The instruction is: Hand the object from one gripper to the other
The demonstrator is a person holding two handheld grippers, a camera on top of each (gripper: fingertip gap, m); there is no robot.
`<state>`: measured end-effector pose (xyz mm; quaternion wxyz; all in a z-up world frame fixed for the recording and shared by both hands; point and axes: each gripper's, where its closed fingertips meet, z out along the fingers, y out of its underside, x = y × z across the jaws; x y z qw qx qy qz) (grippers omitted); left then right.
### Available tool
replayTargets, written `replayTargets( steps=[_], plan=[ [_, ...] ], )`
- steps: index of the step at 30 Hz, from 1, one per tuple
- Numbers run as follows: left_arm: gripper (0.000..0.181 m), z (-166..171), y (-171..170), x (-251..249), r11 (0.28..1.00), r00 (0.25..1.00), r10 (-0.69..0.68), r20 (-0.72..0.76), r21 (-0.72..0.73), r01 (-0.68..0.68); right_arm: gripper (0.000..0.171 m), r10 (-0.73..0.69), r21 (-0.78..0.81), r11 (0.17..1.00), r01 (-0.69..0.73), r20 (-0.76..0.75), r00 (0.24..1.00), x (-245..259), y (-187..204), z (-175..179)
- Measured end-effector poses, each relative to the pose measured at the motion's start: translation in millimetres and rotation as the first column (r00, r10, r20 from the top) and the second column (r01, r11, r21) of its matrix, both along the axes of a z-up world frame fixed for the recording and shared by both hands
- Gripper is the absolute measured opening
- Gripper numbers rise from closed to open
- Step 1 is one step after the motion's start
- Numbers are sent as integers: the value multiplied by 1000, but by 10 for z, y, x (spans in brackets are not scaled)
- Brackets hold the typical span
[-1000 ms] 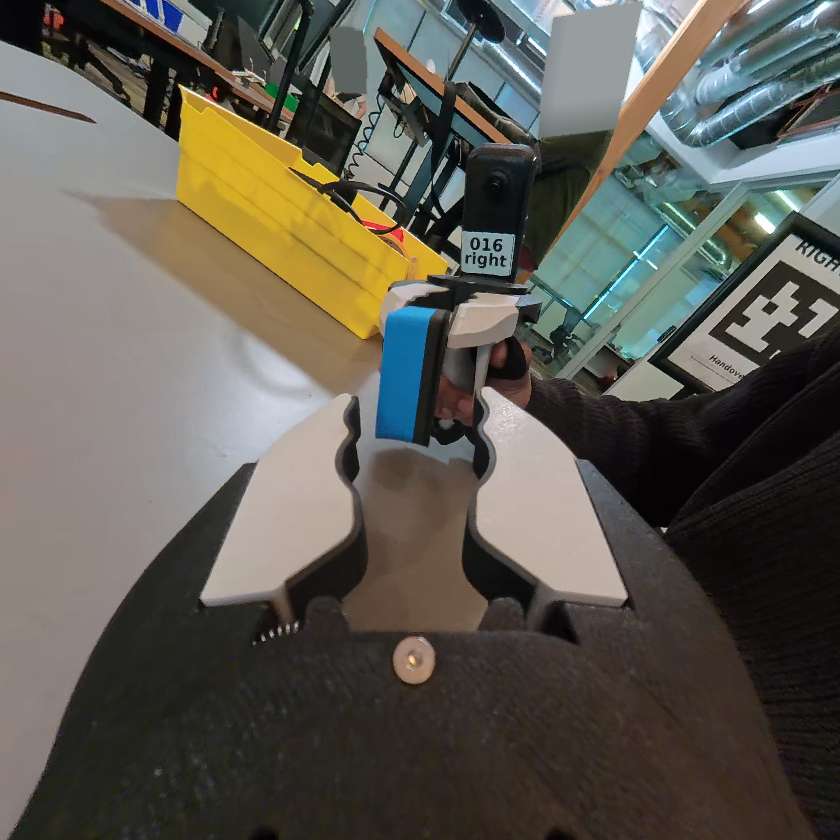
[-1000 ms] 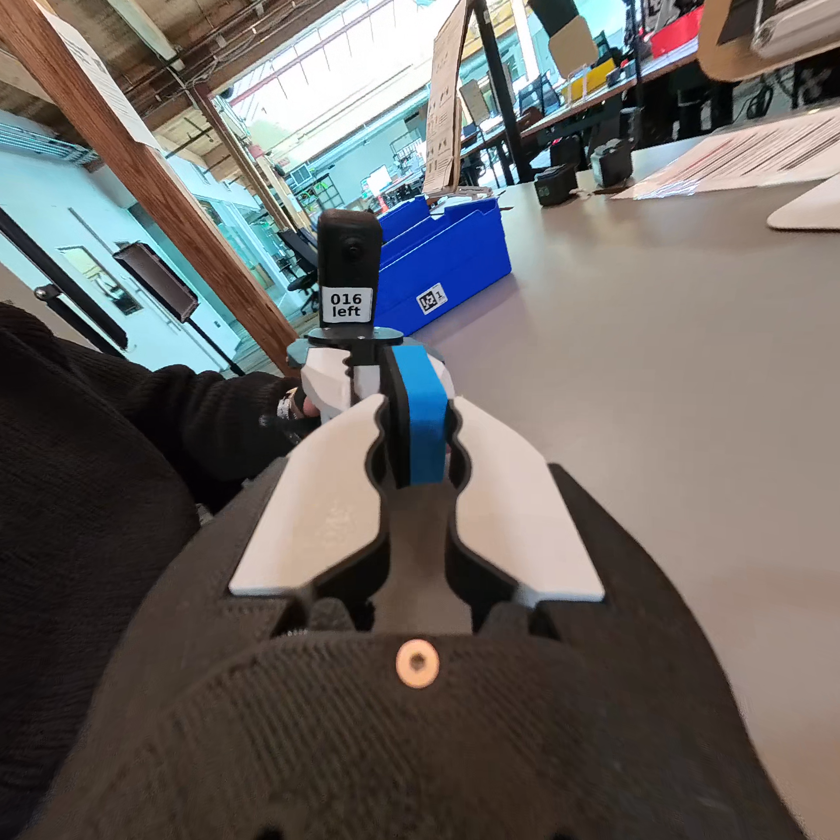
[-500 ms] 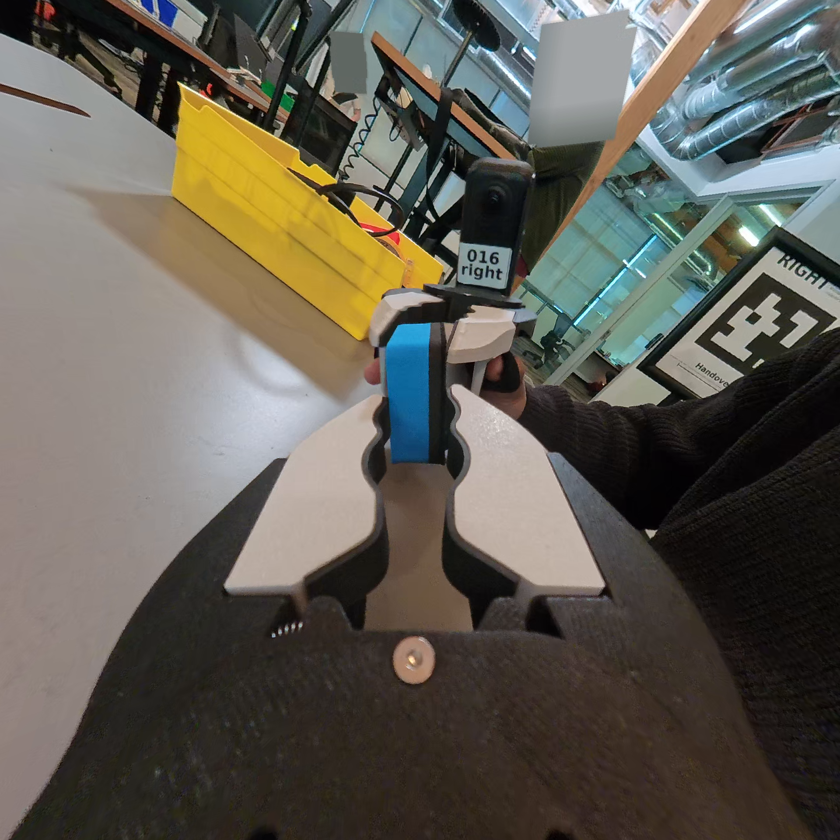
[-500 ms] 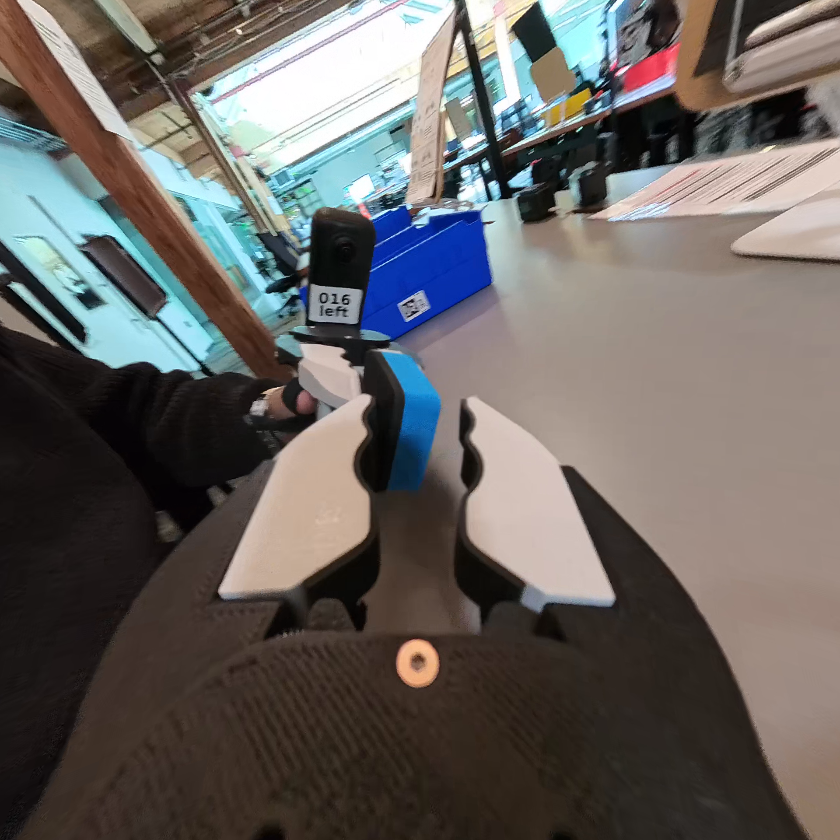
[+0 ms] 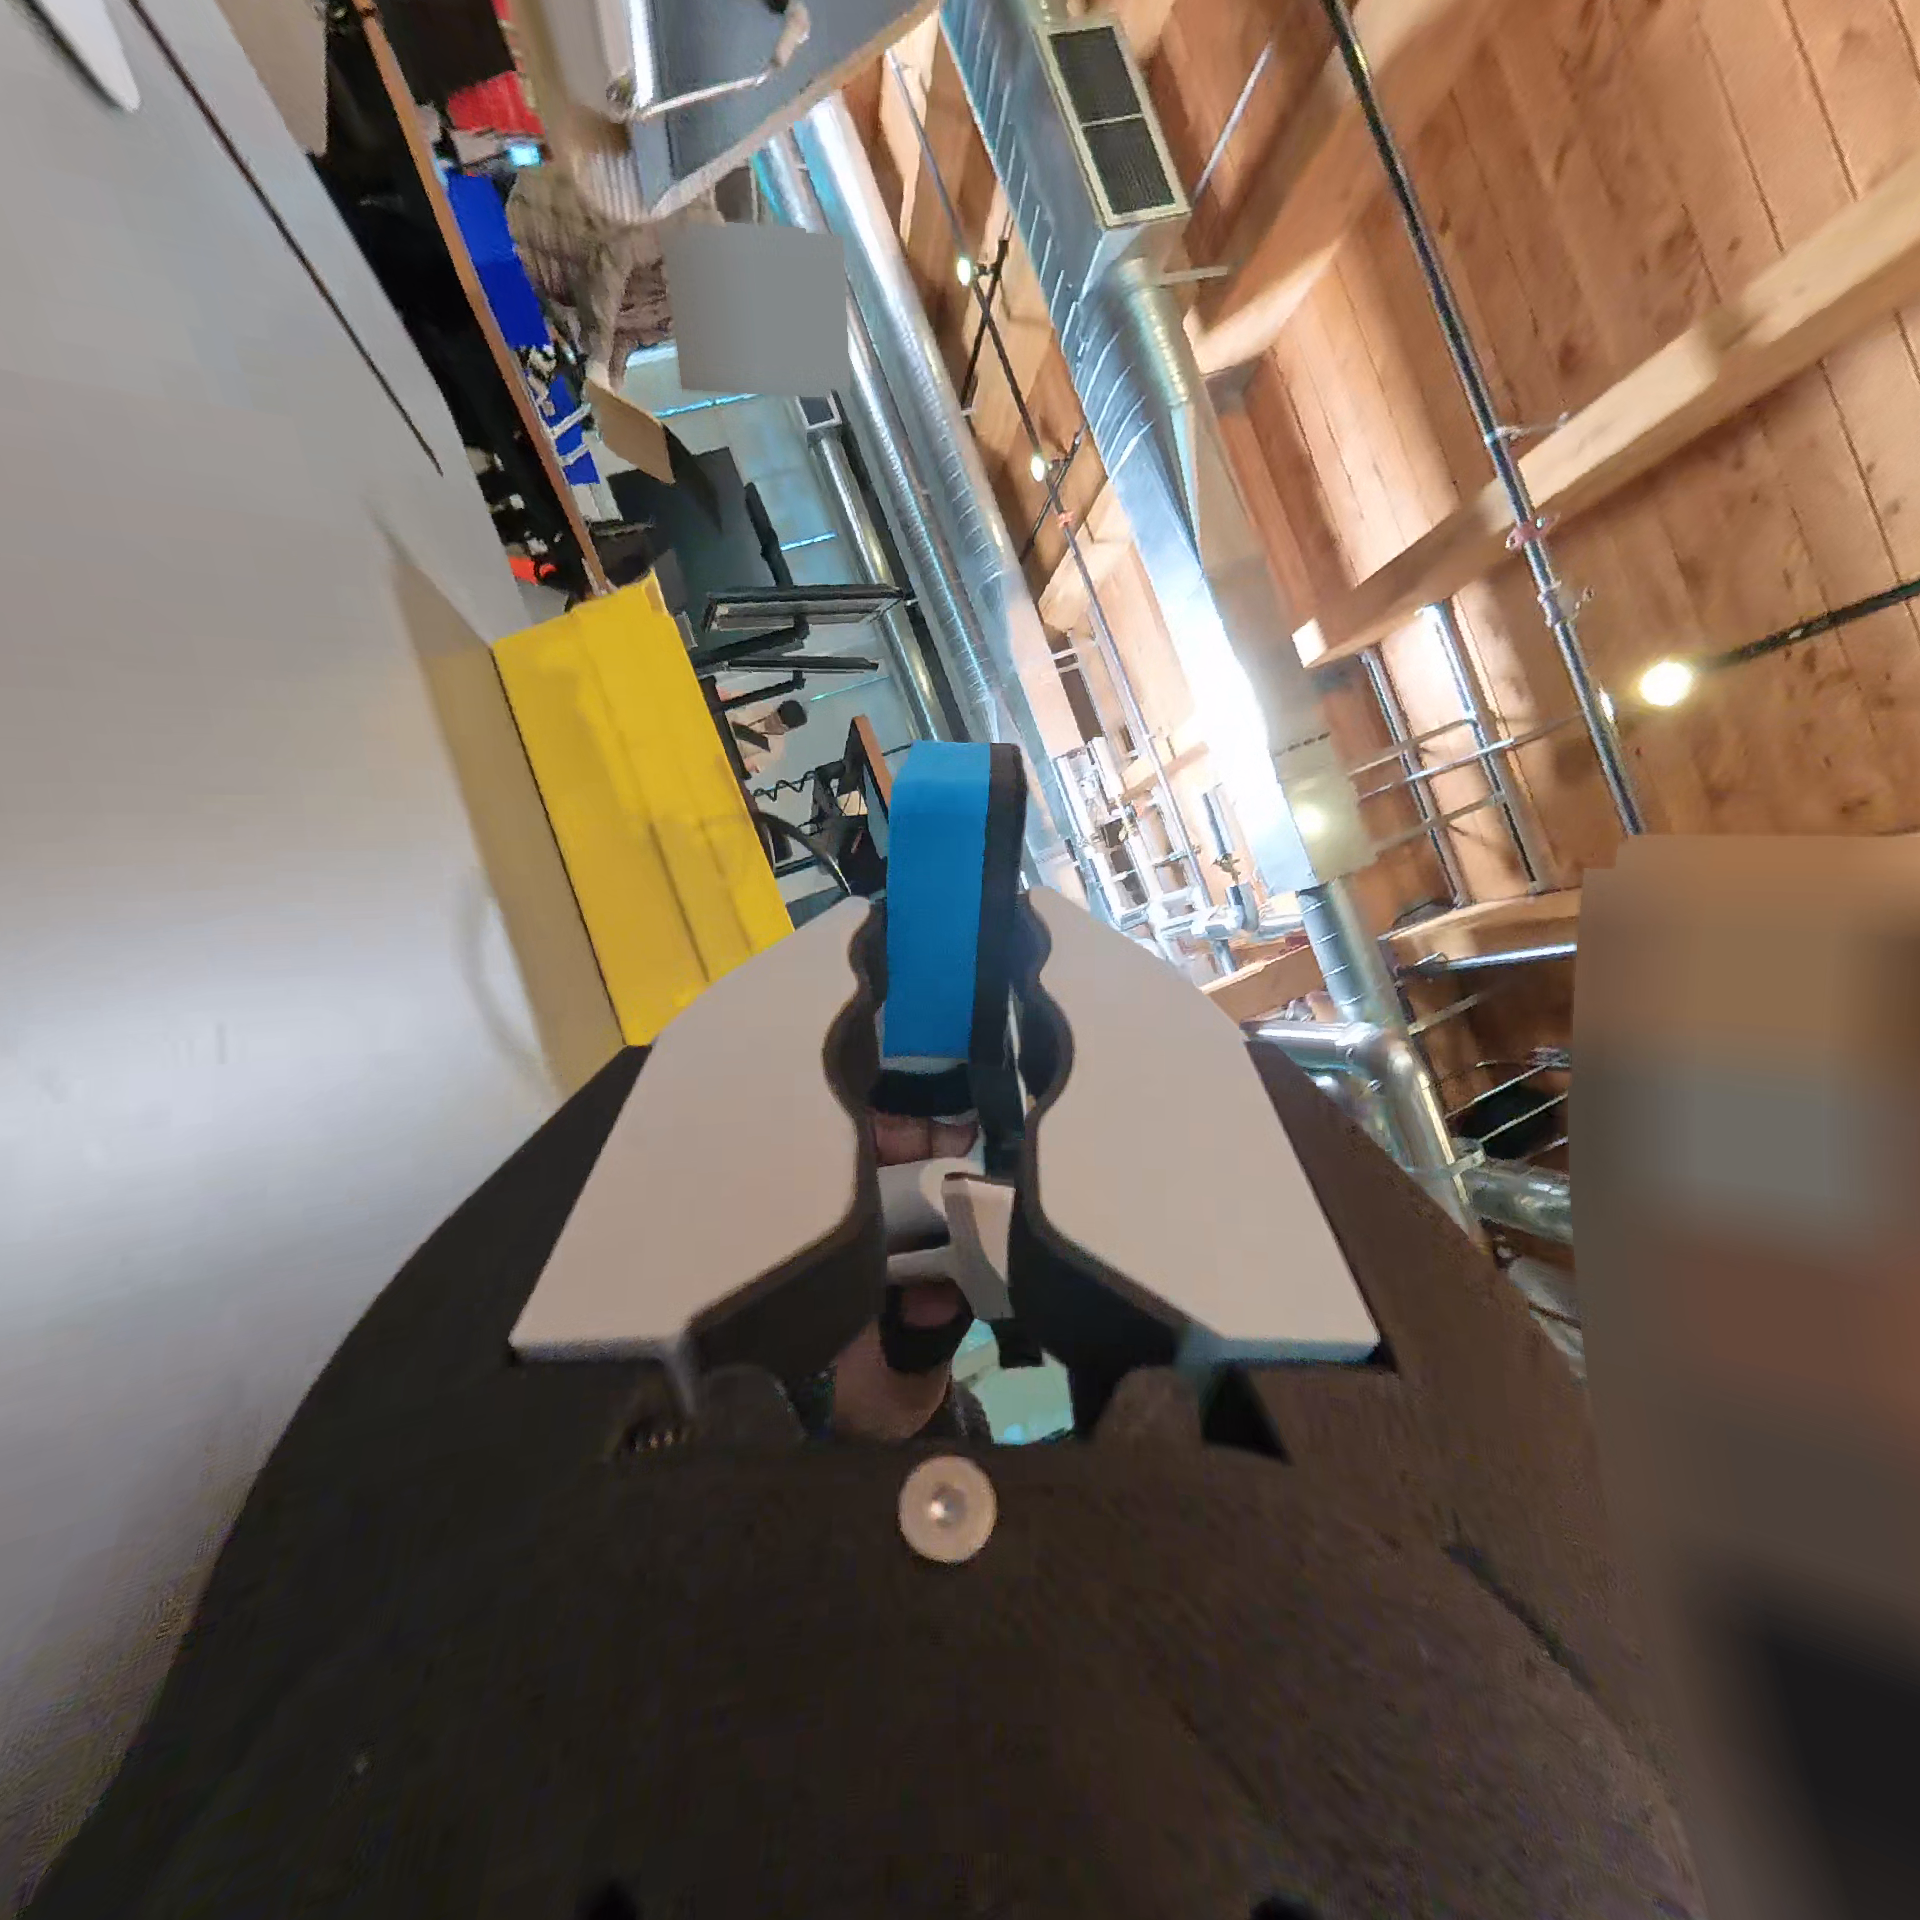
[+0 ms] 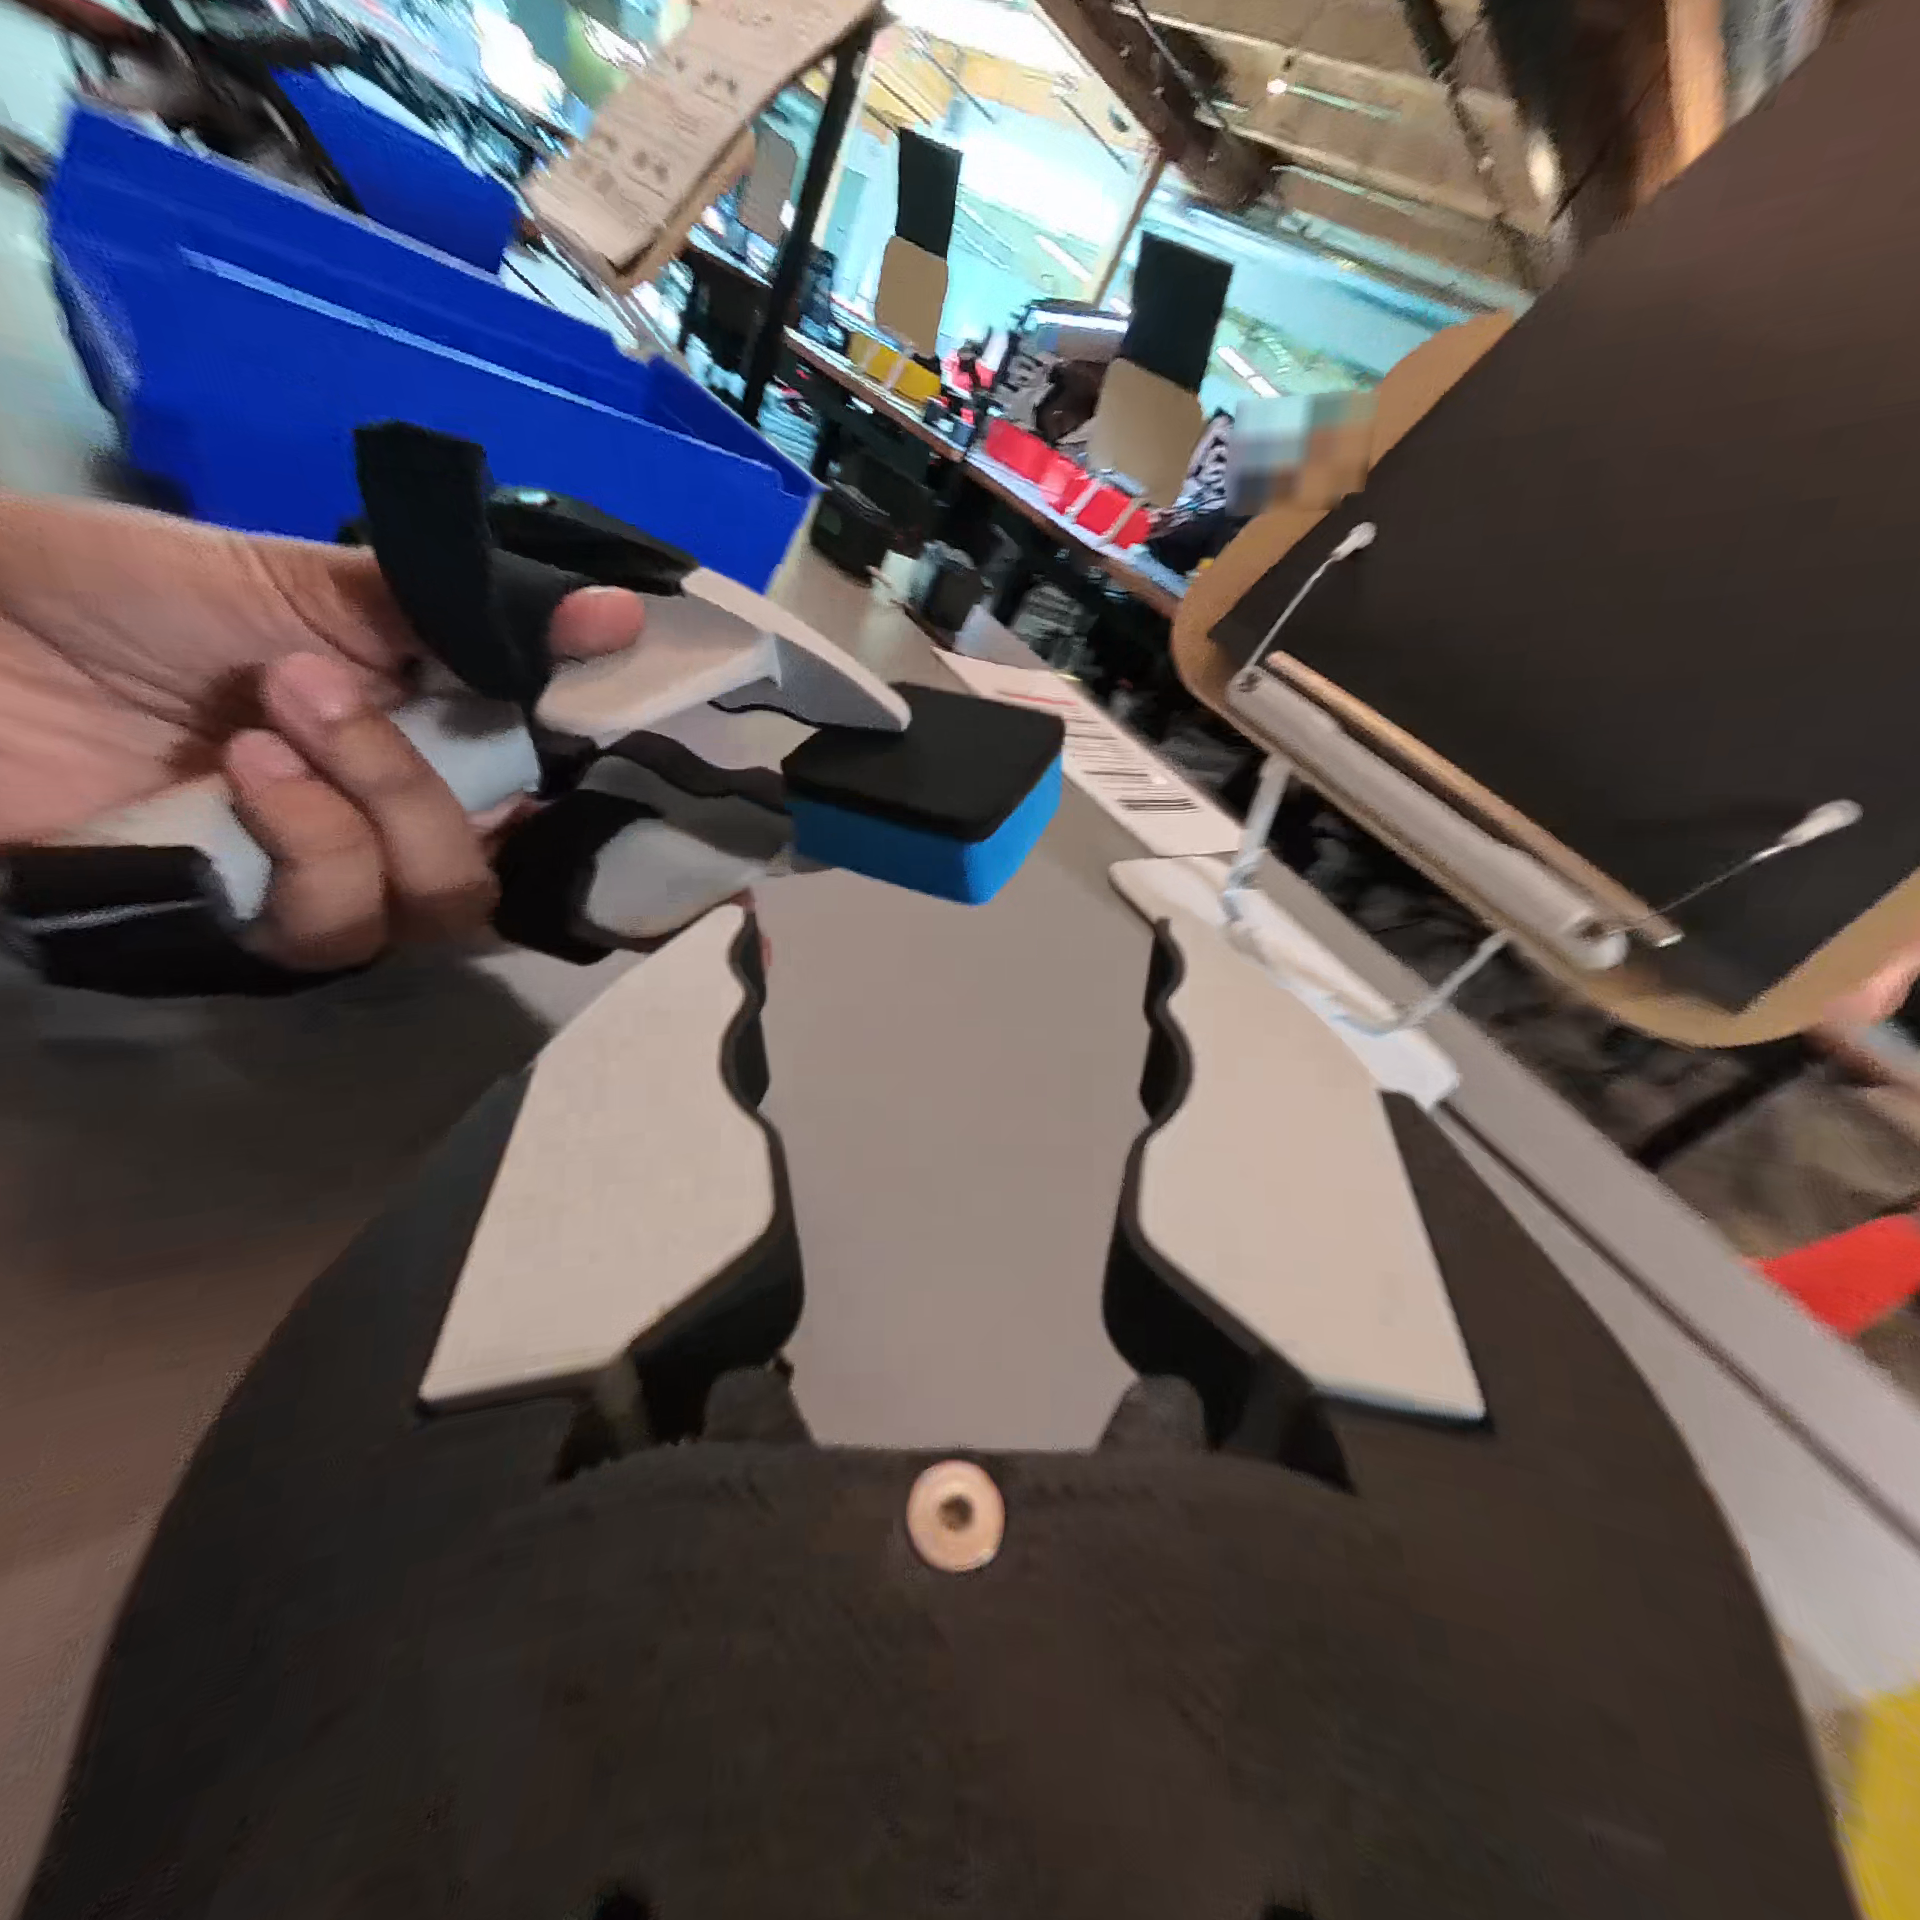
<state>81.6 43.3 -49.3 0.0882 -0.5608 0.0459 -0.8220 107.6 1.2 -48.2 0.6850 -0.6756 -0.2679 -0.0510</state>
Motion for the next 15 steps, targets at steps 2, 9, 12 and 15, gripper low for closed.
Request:
replayTargets(
  steps=[2, 9, 12, 15],
  plan=[
    [23, -15, -64, 18, 998, 1000, -12, 13, -68, 13, 74, -43, 33, 999, 40, 92, 995, -38, 10, 2],
    [22, -32, -387, 90, 979, 995, -89, 43, -178, 95, 78, -23, -20, 1000, 24, 64, 998, -189, 55, -99],
    [23, -52, -475, 99, 975, 994, -102, 49, -191, 110, 63, -27, -3, 1000, 27, 72, 997, -181, 33, -58],
    [23, -57, -505, 103, 968, 990, -126, 64, -211, 137, 62, -2, -31, 1000, 4, 42, 999, -173, 15, -55]
  ],
)
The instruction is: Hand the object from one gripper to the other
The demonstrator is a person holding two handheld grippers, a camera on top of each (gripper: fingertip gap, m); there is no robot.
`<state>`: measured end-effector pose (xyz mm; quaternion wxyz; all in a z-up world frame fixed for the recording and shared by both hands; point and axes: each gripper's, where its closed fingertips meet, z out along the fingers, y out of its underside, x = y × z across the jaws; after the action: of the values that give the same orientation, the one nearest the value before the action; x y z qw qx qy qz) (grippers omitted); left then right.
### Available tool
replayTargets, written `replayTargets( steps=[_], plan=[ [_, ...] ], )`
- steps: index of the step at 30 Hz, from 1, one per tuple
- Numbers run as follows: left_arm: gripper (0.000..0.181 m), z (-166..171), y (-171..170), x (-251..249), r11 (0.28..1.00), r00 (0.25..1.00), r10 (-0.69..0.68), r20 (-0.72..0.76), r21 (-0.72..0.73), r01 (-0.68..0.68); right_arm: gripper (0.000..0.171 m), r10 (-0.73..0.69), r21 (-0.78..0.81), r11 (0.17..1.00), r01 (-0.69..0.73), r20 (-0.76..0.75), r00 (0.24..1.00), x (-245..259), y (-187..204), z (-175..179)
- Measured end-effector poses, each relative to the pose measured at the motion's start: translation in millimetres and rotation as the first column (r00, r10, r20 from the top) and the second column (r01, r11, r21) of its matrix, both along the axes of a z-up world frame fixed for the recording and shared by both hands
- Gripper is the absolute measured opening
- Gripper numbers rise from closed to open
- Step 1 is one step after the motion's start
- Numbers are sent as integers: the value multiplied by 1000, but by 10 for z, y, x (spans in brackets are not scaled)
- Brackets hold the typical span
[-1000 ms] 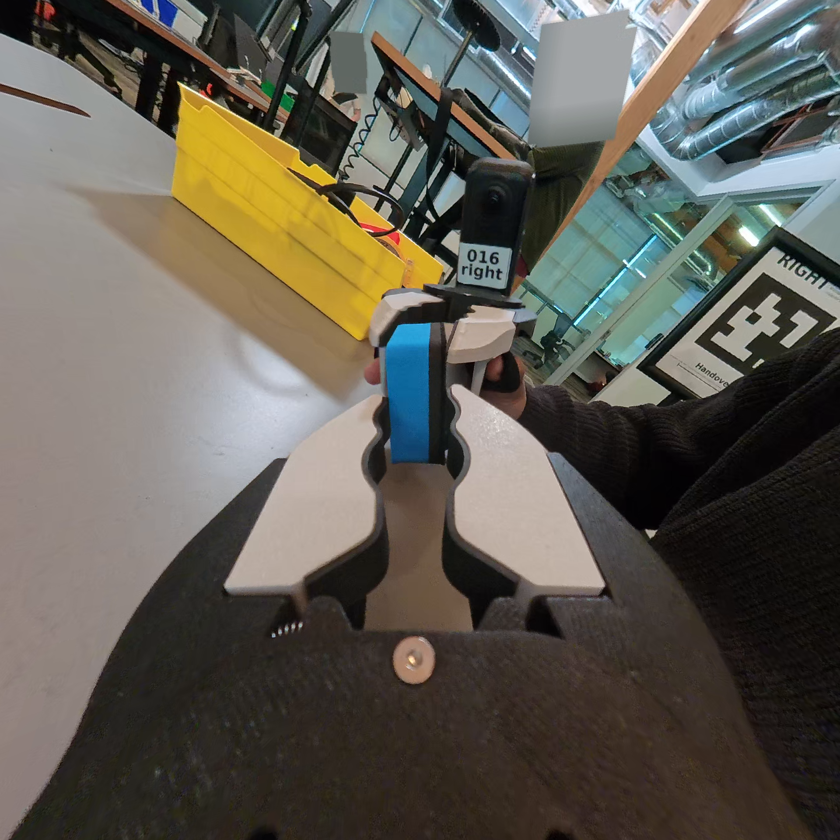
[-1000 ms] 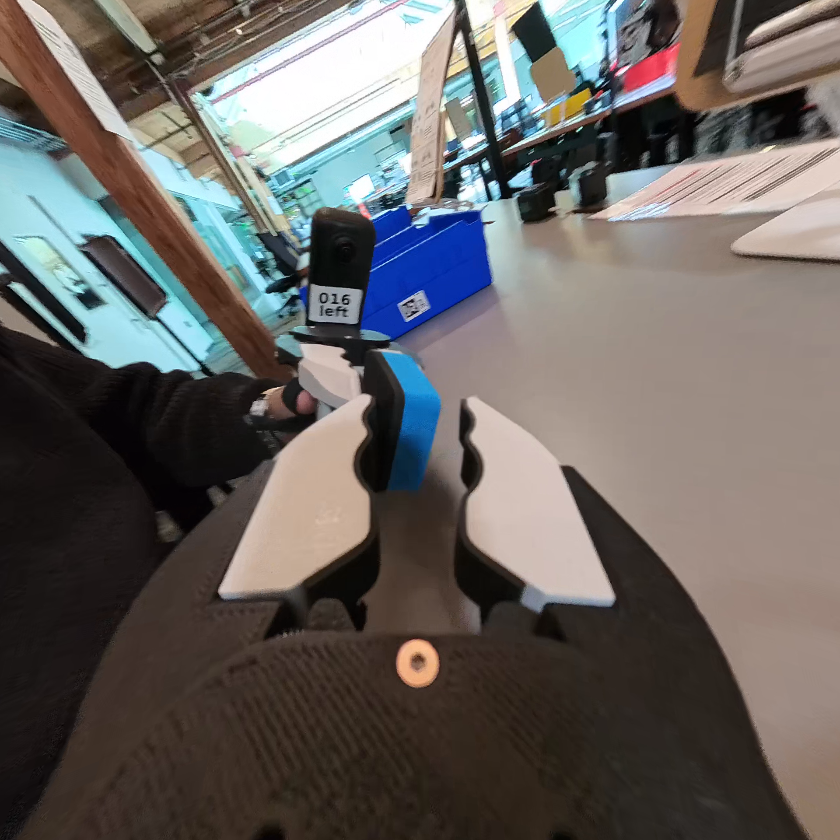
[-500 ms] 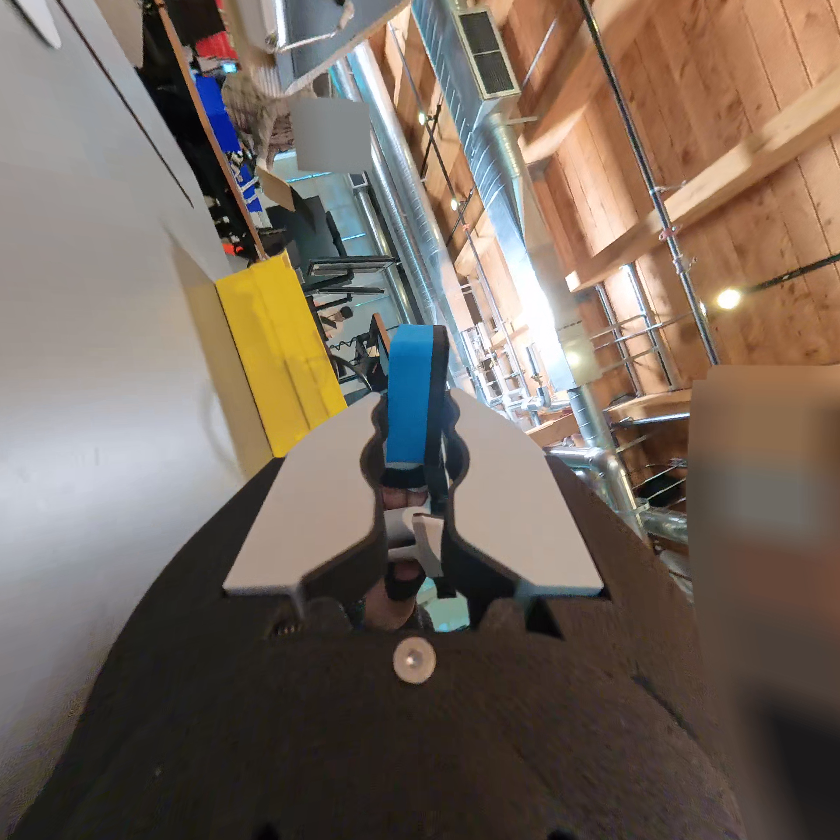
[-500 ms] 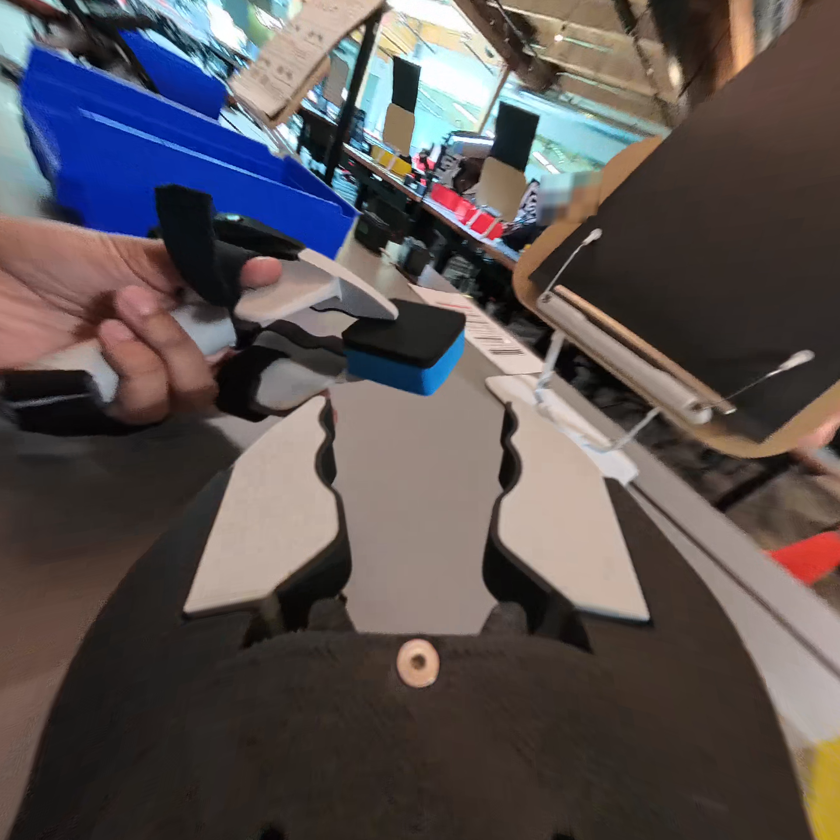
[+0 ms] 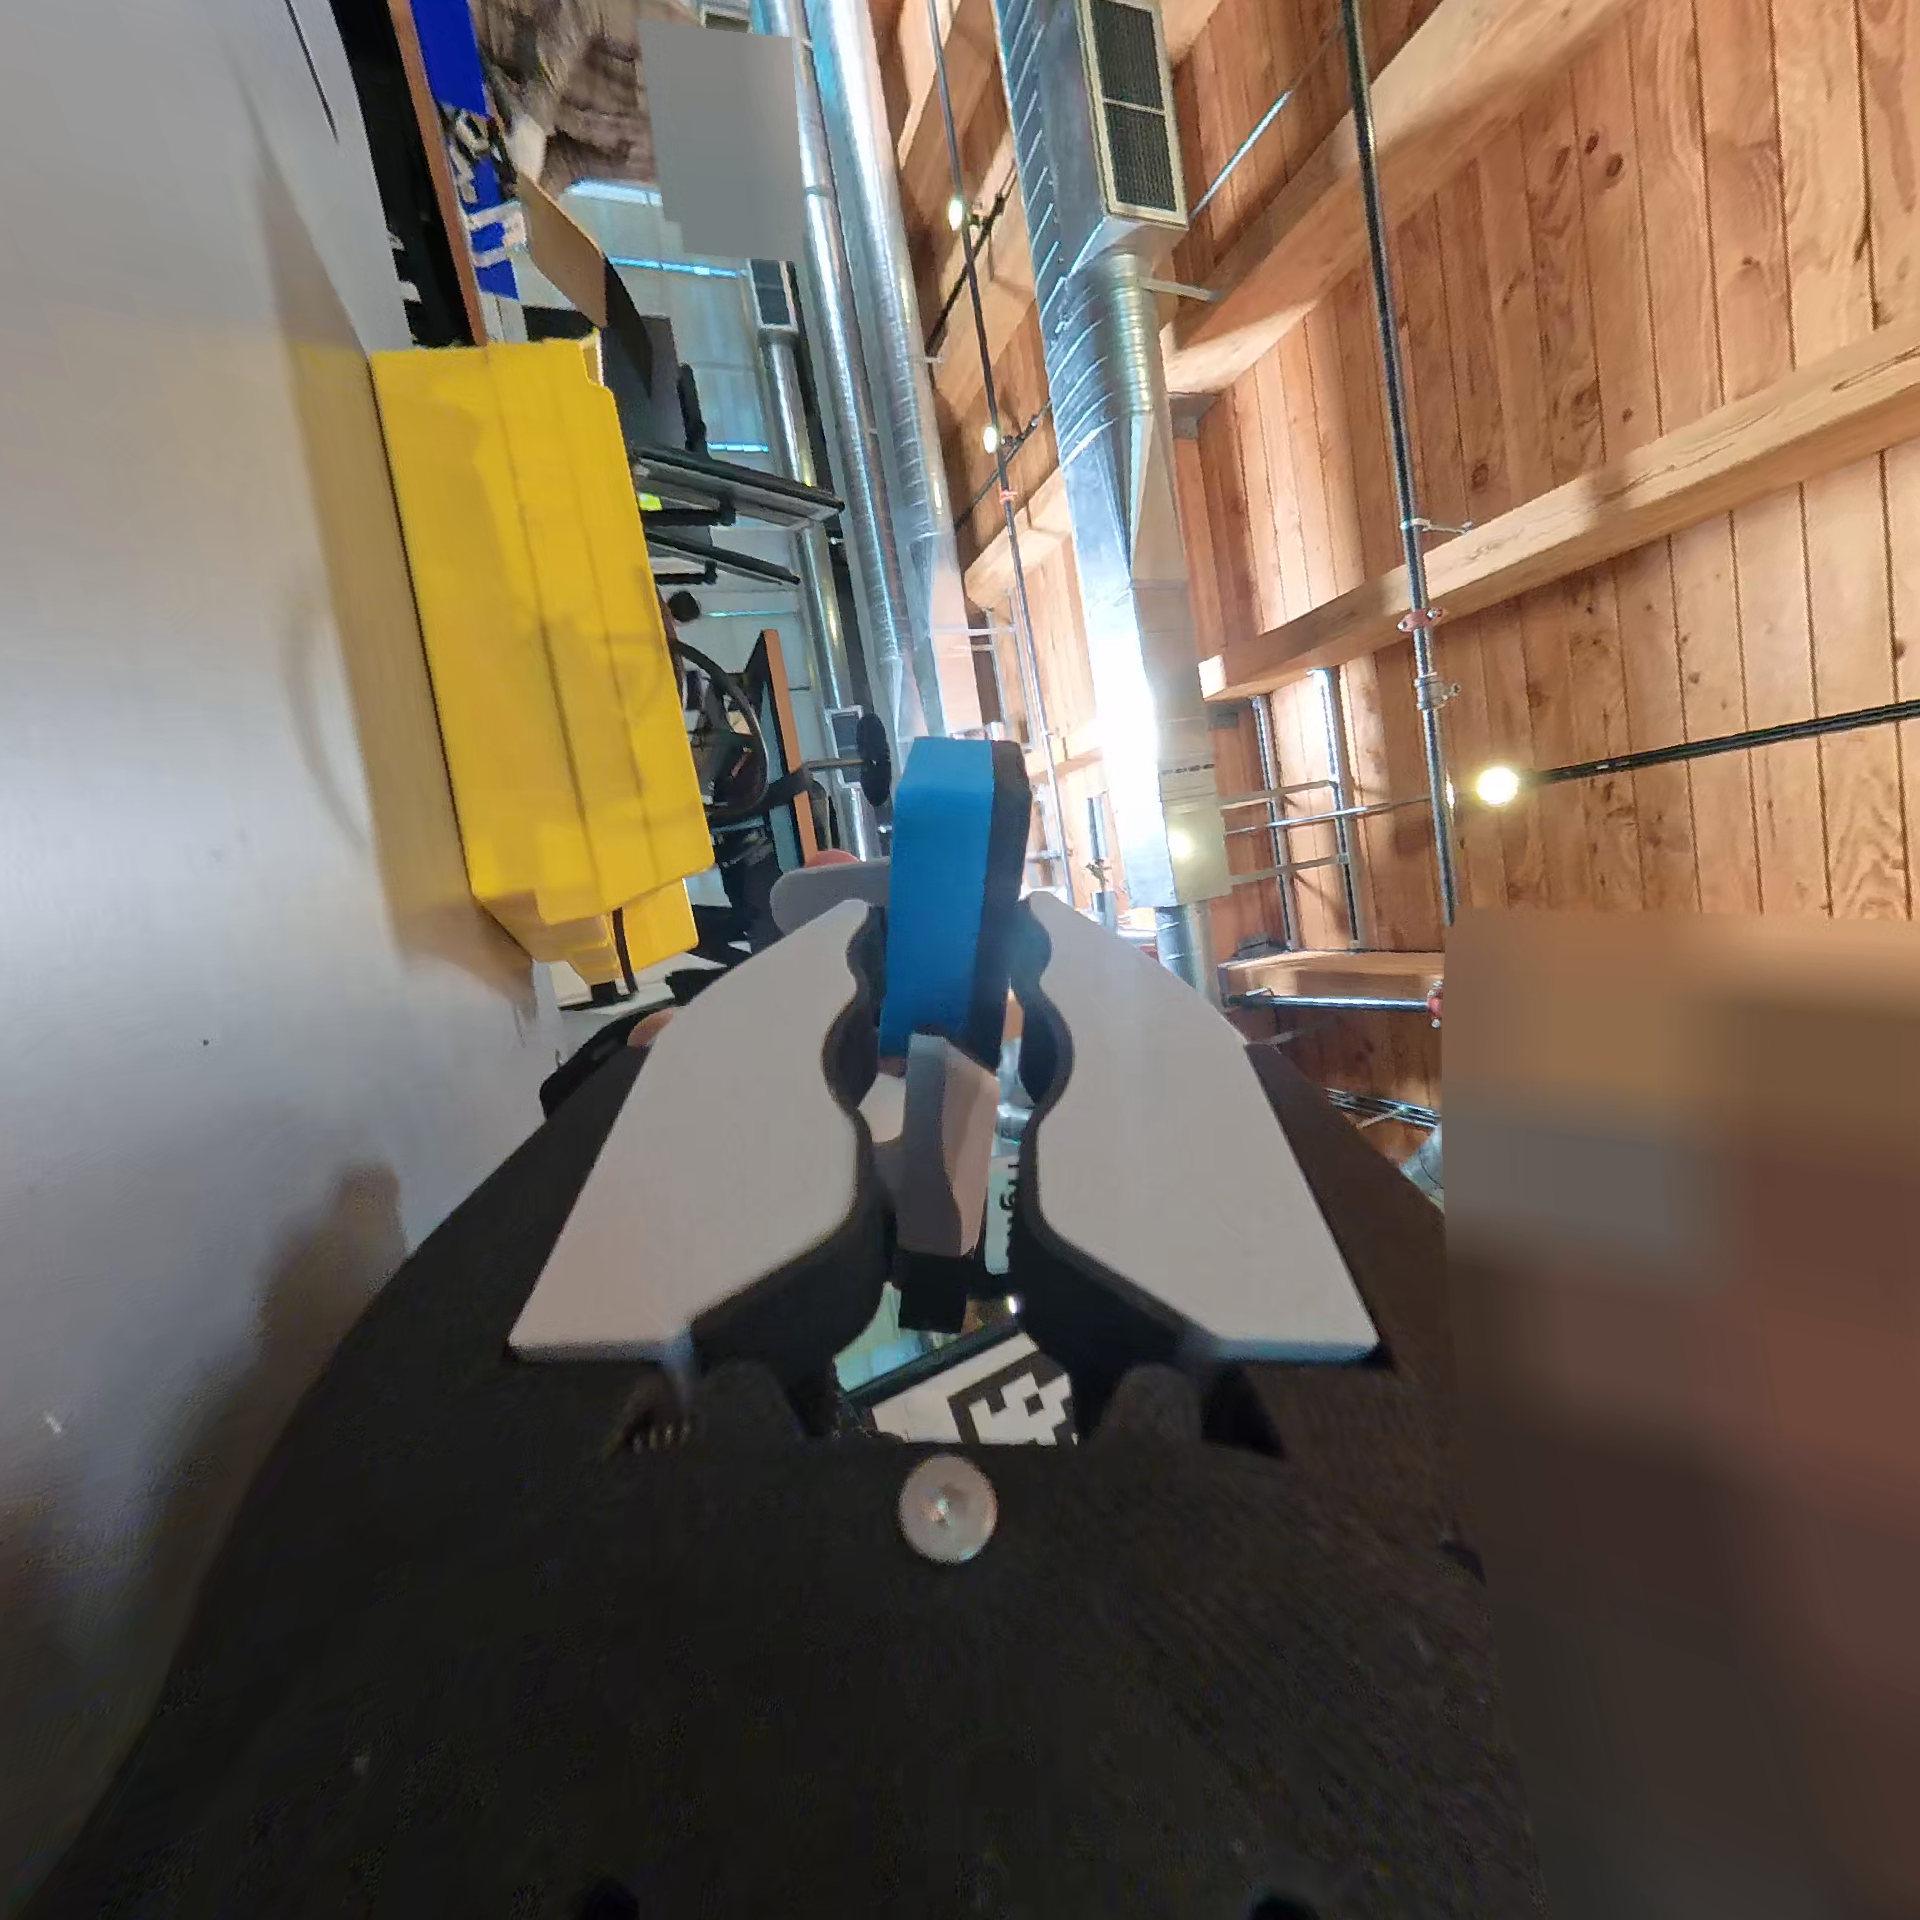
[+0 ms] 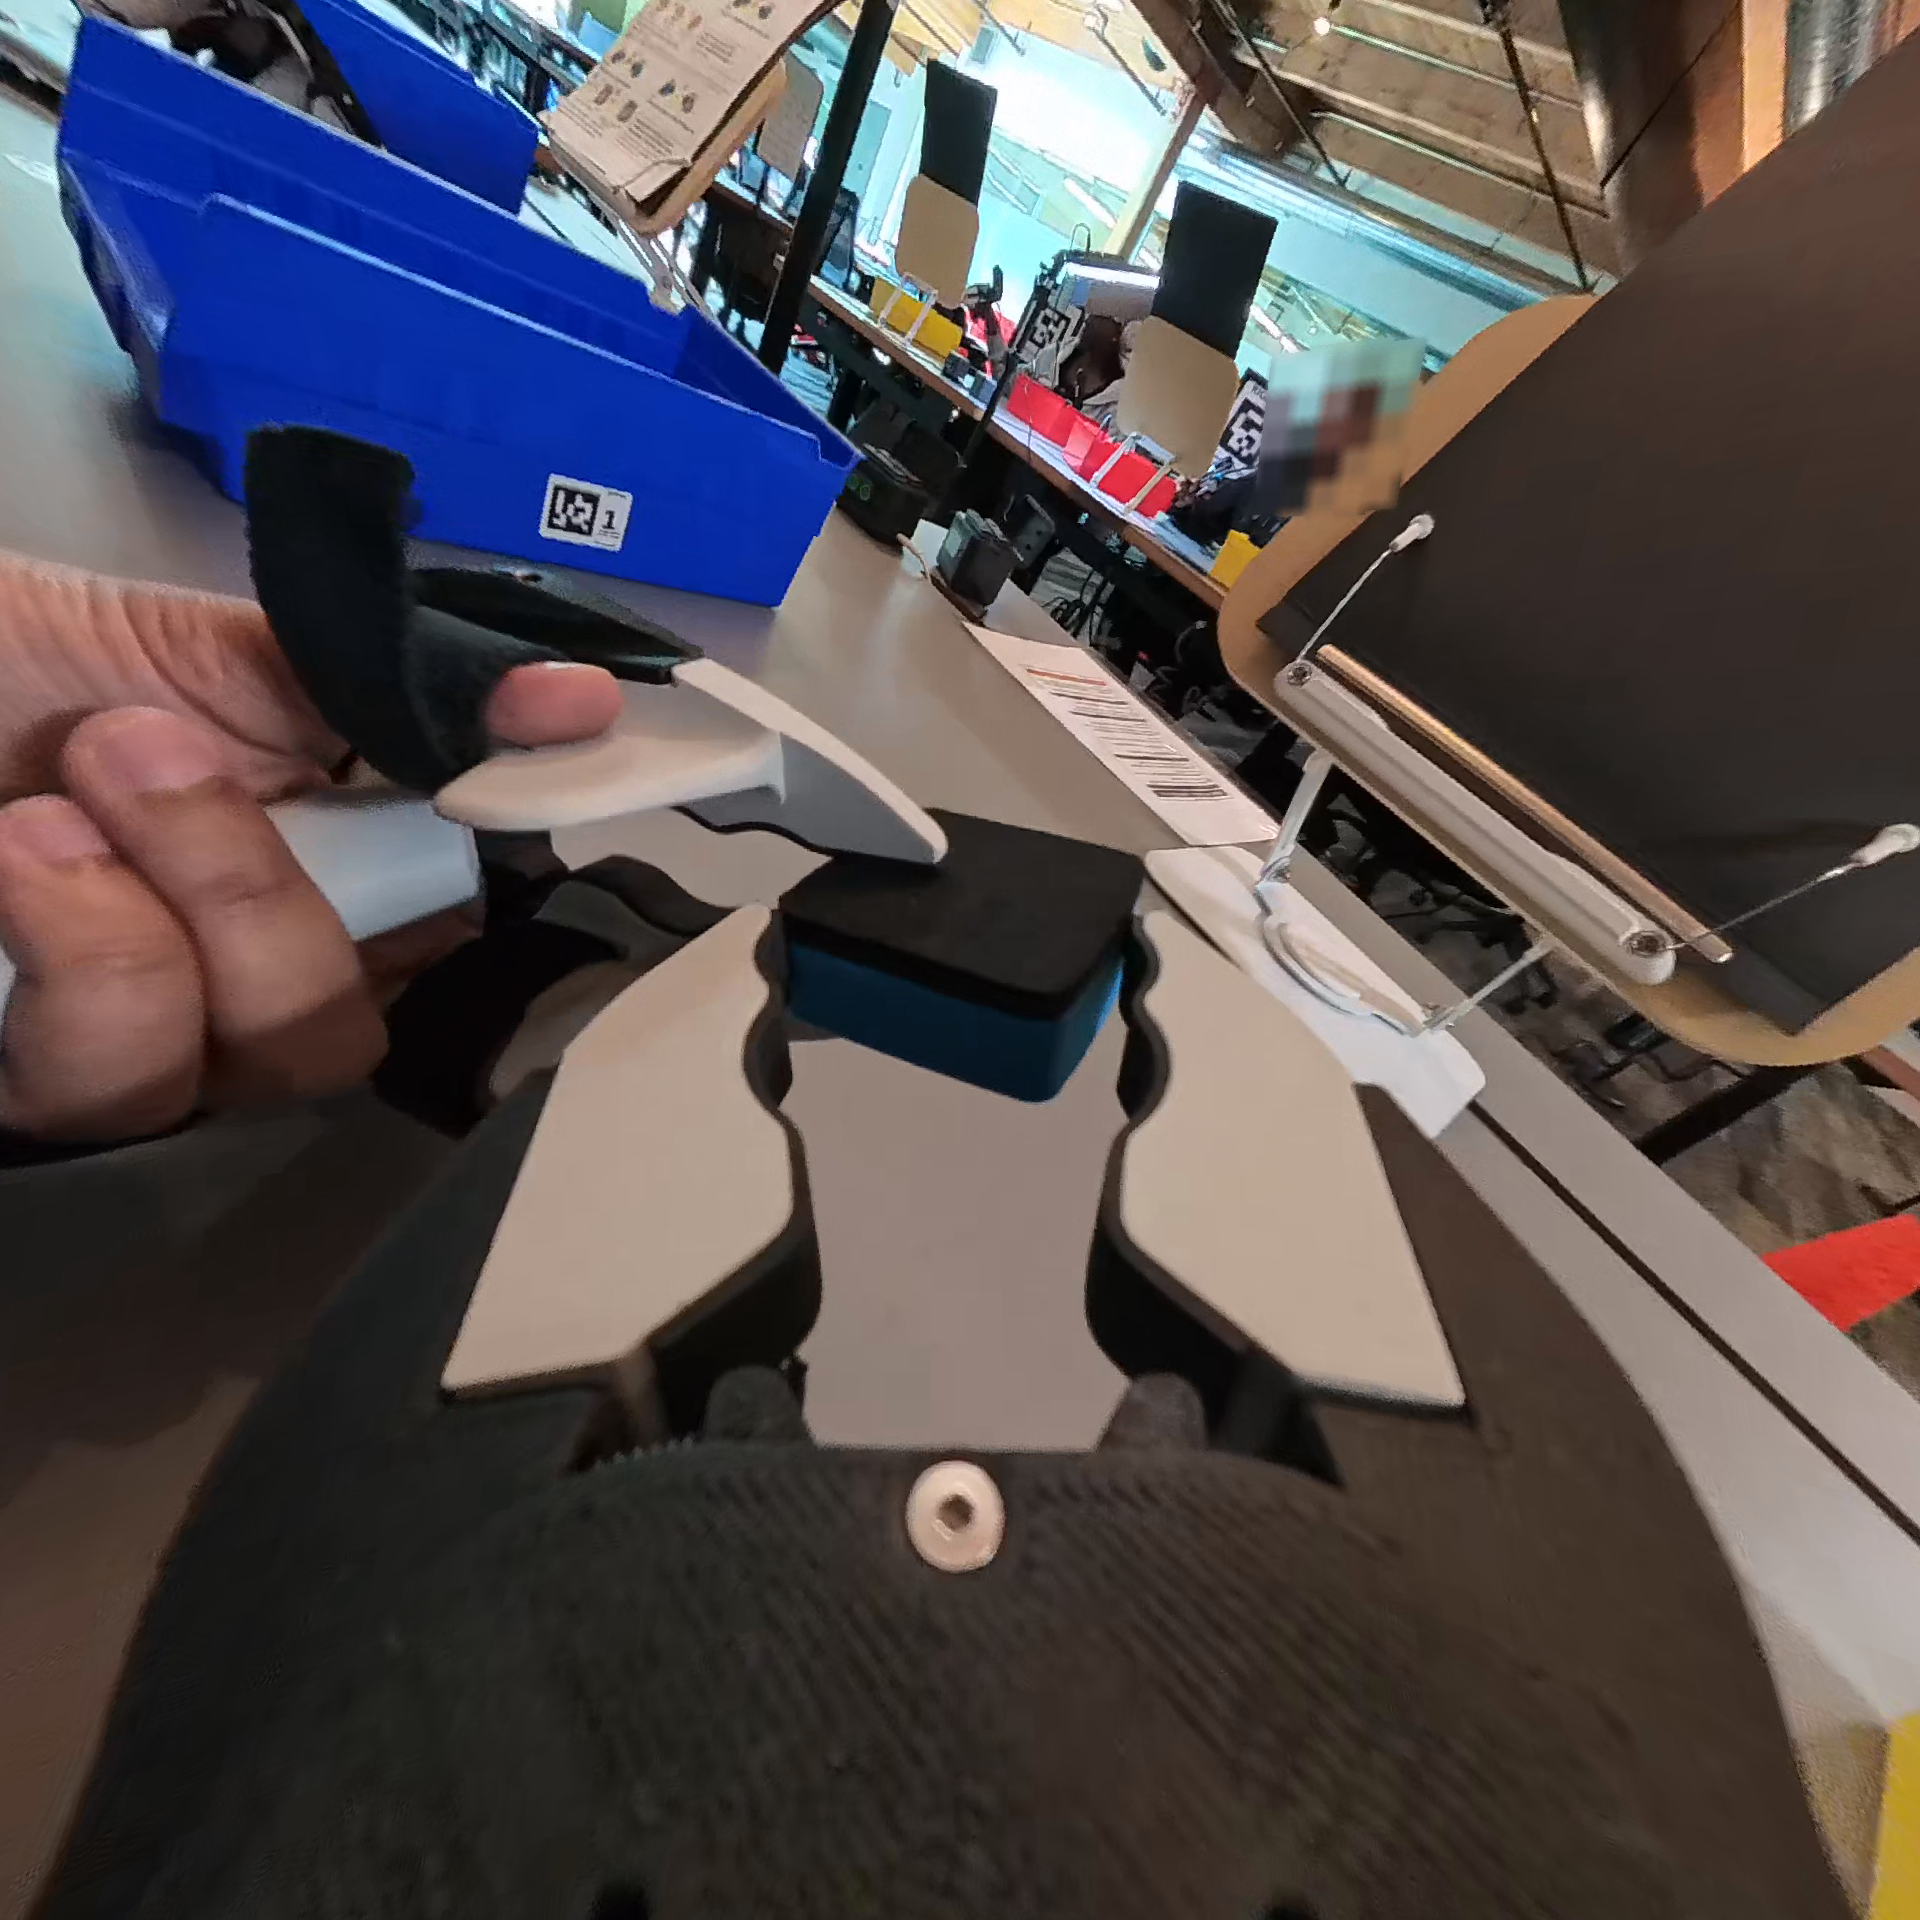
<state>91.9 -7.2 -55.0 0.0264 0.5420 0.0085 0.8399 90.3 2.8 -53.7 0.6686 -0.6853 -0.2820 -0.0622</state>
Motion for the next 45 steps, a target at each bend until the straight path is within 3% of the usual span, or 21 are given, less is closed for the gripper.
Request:
replayTargets(
  steps=[3, 9, 14, 16, 18, 21, 26, 30, 33, 35, 40, 45],
  plan=[
    [24, 36, -22, -2, 999, 998, -48, 28, 5, 48, 62, 7, -5, 1000, -8, -29, 1000, 11, -8, 23],
    [50, 2, 34, 17, 995, 996, -84, -28, 46, 85, 62, 9, -15, 1000, -10, -78, 997, 135, -30, 52],
    [65, 124, 262, -45, 942, 999, 5, -54, 335, 14, 62, 108, -114, 980, -162, -381, 918, 200, -77, 50],
    [71, 115, 236, -33, 847, 996, 24, -88, 532, 26, 62, 133, -123, 967, -224, -508, 851, 263, -89, 76],
    [80, 11, 167, -1, 702, 985, 40, -168, 706, 92, 62, 172, -111, 945, -308, -632, 755, 304, -123, 132],
    [83, -43, 79, 1, 497, 978, 90, -191, 859, 122, 62, 232, -89, 878, -471, -781, 580, 280, -213, 201],
    [75, 31, -88, -34, 246, 990, 129, -60, 969, 26, 62, 235, -30, 668, -744, -940, 248, 30, -379, 241],
    [73, 107, -281, -85, -2, 991, 122, 55, 998, -55, 62, 161, 17, 555, -831, -983, 87, -91, -433, 236],
    [72, 5, -379, -55, -154, 989, 136, 52, 988, -31, 63, 70, 59, 471, -880, -997, -29, -162, -460, 214],
    [65, 5, -440, -56, -192, 989, 129, 77, 980, -51, 63, 28, 41, 437, -898, -999, -32, -228, -468, 154],
    [29, 117, -494, -104, -185, 986, 106, 129, 977, -108, 63, 0, 32, 413, -910, -999, -36, -295, -474, 118],
    [27, 99, -491, -102, -179, 988, 101, 115, 979, -96, 64, -6, 38, 416, -909, -999, -44, -290, -467, 103]
  ],
)
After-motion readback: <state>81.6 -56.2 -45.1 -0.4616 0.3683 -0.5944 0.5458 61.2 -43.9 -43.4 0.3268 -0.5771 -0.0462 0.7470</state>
